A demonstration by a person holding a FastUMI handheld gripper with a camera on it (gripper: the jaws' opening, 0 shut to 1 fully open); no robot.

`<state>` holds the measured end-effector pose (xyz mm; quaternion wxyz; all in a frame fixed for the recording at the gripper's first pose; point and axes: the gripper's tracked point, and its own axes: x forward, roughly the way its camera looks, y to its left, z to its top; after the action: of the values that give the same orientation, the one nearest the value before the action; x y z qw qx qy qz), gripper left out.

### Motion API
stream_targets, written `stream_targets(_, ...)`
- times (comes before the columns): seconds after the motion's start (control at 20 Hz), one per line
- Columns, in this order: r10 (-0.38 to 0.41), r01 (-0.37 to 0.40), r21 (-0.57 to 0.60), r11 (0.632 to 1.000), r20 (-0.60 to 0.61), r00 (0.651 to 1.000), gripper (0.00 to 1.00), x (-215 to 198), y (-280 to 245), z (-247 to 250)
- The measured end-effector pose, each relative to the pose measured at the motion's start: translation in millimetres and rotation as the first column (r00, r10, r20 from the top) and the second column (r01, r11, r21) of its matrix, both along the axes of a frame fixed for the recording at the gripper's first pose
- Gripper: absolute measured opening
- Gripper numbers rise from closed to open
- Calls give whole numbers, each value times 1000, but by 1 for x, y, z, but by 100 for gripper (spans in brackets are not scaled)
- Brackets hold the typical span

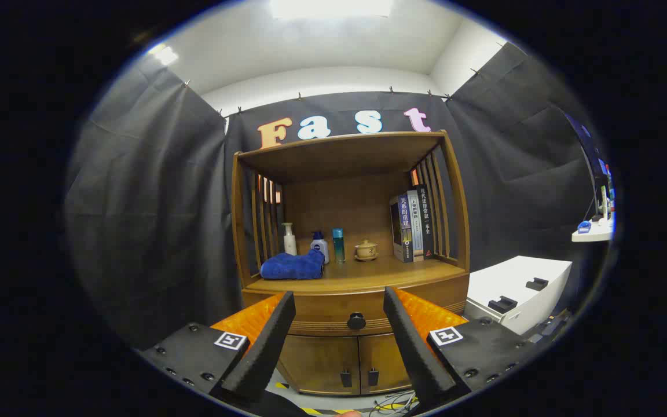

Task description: Pull open the drawer, take out the items inside it, and place them on the countertop above the cabinet.

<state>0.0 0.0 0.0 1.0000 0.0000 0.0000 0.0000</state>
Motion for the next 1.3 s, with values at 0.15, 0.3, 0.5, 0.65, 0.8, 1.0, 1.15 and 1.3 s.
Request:
stream_targets(0.15,-28,28,-8,1000,21,999,98,-9,-6,1)
stream_targets(0.3,-12,13,-53,998,3,1000,97,-12,2,-10)
stream_targets(0.5,-3,3,-60,998,-13,1000,97,-15,5,-16)
stream_targets(0.65,5,-5,-51,999,-6,1000,97,-16,8,-13)
stream_targets(0.8,5,-5,-51,999,-5,1000,97,-16,8,-13)
stream_targets(1.0,0,0,-54,999,-1,1000,97,-17,7,-12)
stream_targets(1.15,-1,1,-23,1000,0,1000,98,-21,4,-9)
stream_targets(1.3,-14,15,-26,1000,15,1000,98,-15,-3,-8)
